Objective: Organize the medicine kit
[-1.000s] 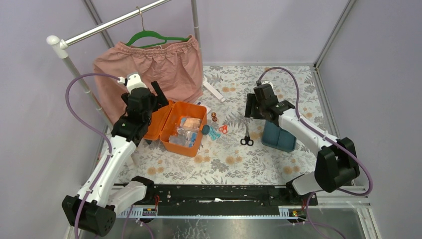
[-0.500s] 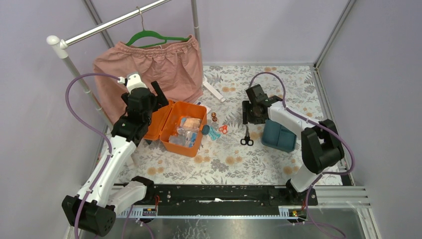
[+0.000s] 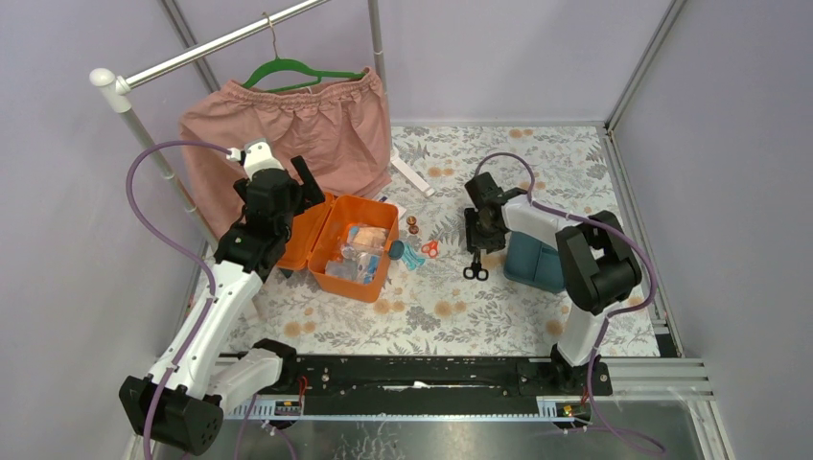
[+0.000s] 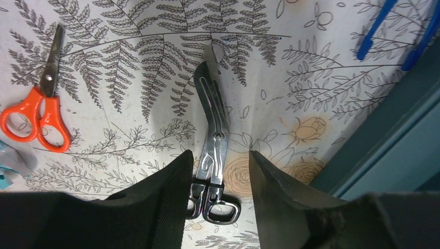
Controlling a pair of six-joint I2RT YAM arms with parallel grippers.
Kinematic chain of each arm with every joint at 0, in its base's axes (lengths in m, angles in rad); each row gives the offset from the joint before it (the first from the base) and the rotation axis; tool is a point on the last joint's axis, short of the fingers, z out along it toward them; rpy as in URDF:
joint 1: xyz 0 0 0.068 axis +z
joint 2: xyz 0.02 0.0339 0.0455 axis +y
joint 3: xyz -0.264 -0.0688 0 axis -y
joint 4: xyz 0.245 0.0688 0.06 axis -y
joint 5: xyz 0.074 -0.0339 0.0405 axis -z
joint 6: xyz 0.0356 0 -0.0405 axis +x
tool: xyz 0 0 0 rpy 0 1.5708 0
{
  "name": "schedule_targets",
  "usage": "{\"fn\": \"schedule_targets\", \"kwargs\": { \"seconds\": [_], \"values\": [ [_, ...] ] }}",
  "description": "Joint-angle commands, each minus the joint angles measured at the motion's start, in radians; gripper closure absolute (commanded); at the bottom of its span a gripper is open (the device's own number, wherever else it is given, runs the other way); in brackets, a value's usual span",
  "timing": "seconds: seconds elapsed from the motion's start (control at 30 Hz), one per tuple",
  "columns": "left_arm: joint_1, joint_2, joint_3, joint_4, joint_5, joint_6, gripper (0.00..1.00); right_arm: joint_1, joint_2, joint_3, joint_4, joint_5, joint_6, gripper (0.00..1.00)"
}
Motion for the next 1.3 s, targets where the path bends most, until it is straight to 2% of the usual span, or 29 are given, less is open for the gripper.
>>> {"fn": "schedule_targets", "kwargs": {
  "seconds": [0.0, 0.17, 0.23, 0.47, 0.93, 1.03, 1.13, 1.27],
  "values": [
    [0.002, -0.002, -0.01, 0.036, 0.008, -0.005, 0.01, 0.024, 0.036, 0.035, -0.012, -0.003, -0.01, 0.5],
    [0.002, -0.003, -0.011, 0.036, 0.007, -0.004, 0.01, 0.043, 0.062, 0.037, -0.031, 0.031, -0.016, 0.56],
    [0.0, -0.005, -0.011, 0.036, 0.006, -0.004, 0.01, 0.046, 0.058, 0.031, -0.034, 0.031, -0.015, 0.64],
    [-0.005, -0.006, -0.011, 0.036, 0.003, -0.004, 0.01, 0.048, -0.009, 0.008, -0.009, 0.017, -0.002, 0.81],
    [-0.007, -0.01, -0.012, 0.036, 0.0, -0.003, 0.01, 0.033, -0.174, 0.017, 0.018, 0.006, 0.03, 0.85],
    [-0.009, -0.01, -0.011, 0.036, 0.0, -0.003, 0.01, 0.021, -0.189, 0.019, 0.006, -0.003, 0.029, 0.83],
    [-0.01, -0.01, -0.011, 0.036, 0.001, -0.003, 0.01, 0.02, -0.172, 0.029, -0.017, -0.04, 0.026, 0.75],
    [-0.01, -0.01, -0.011, 0.036, 0.003, -0.004, 0.01, 0.045, -0.137, 0.025, -0.019, -0.056, 0.045, 0.56]
  ]
}}
